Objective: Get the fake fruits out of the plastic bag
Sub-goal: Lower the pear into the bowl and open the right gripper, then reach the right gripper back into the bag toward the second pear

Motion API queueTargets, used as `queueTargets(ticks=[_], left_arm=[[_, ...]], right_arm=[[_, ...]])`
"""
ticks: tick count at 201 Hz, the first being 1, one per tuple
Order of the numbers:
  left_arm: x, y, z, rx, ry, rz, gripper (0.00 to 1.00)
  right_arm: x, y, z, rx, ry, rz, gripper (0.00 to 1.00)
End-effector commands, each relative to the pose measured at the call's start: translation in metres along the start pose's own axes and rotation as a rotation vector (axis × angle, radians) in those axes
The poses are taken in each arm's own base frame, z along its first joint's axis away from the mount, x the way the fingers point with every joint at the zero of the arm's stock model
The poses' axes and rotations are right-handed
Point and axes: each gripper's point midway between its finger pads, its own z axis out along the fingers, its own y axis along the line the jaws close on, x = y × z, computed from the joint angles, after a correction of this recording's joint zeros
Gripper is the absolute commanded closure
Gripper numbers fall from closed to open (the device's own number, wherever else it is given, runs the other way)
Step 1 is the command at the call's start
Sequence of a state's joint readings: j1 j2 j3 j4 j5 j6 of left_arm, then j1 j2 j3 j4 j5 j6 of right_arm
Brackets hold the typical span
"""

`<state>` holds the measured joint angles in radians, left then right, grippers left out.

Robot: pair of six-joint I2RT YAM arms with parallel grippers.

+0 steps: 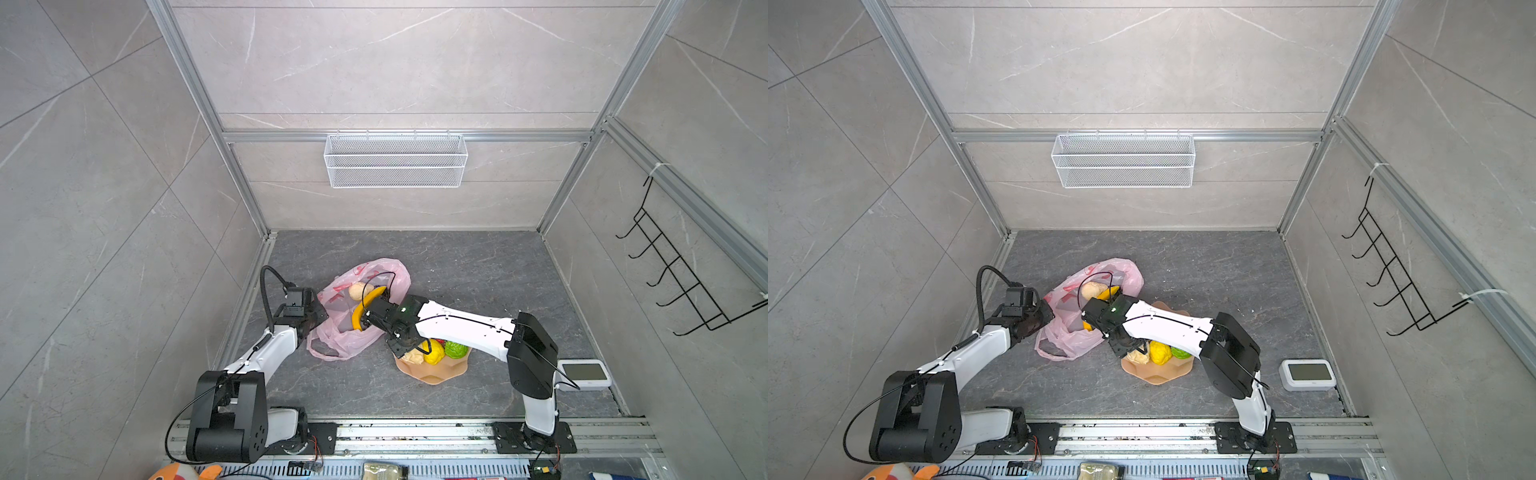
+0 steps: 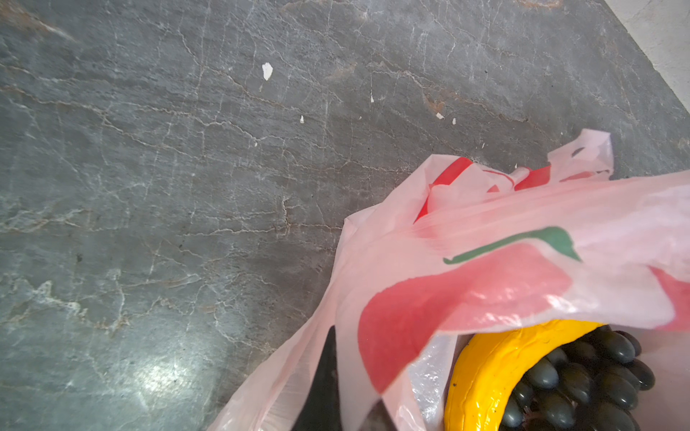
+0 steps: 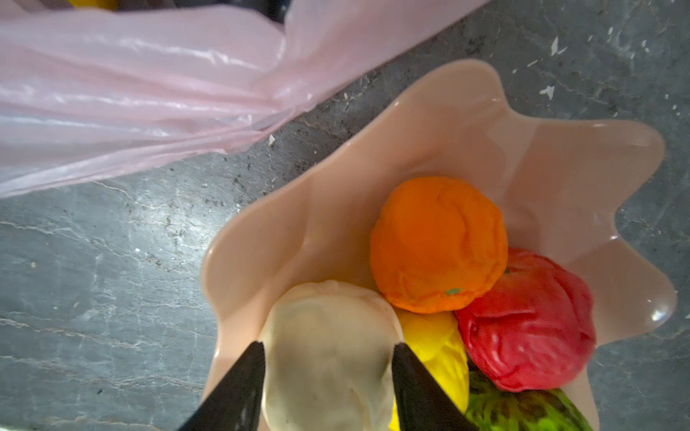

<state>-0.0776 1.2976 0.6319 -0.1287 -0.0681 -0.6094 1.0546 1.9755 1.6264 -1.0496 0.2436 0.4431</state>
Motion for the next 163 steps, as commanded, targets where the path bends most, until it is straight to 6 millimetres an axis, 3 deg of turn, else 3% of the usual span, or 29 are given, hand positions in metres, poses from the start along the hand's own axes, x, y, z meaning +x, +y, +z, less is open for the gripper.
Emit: queueTargets(ticks=[1, 36, 73, 115, 144, 163], left_arm=[[-0.014, -0.012, -0.004, 0.036, -0.027, 0.019, 1.00], [-0.015, -0.013, -0.004, 0.039, -0.028, 0.022, 1.00], [-0.016, -0.018, -0.006, 0.055, -0.036, 0.043, 1.00], [-0.014, -0.037, -0.010, 0.088, -0.042, 0.105, 1.00], [-0.011, -0.047, -0.013, 0.093, -0.055, 0.155, 1.00], [-0.010, -0.048, -0.012, 0.092, -0.052, 0.153, 1.00]], right_arm=[[-0.007, -0.002, -0.012, 0.000, -0.028, 0.000, 0.40], [-0.011, -0.001, -0.025, -0.035, -0.059, 0.018, 0.35], [-0.026, -0.007, -0.053, -0.064, -0.182, 0.072, 0.32], [-0.065, -0.001, -0.083, -0.162, -0.413, 0.162, 0.32], [-0.096, -0.003, -0.079, -0.207, -0.450, 0.297, 0.30], [-0.118, 0.003, -0.073, -0.352, -0.454, 0.464, 0.31]])
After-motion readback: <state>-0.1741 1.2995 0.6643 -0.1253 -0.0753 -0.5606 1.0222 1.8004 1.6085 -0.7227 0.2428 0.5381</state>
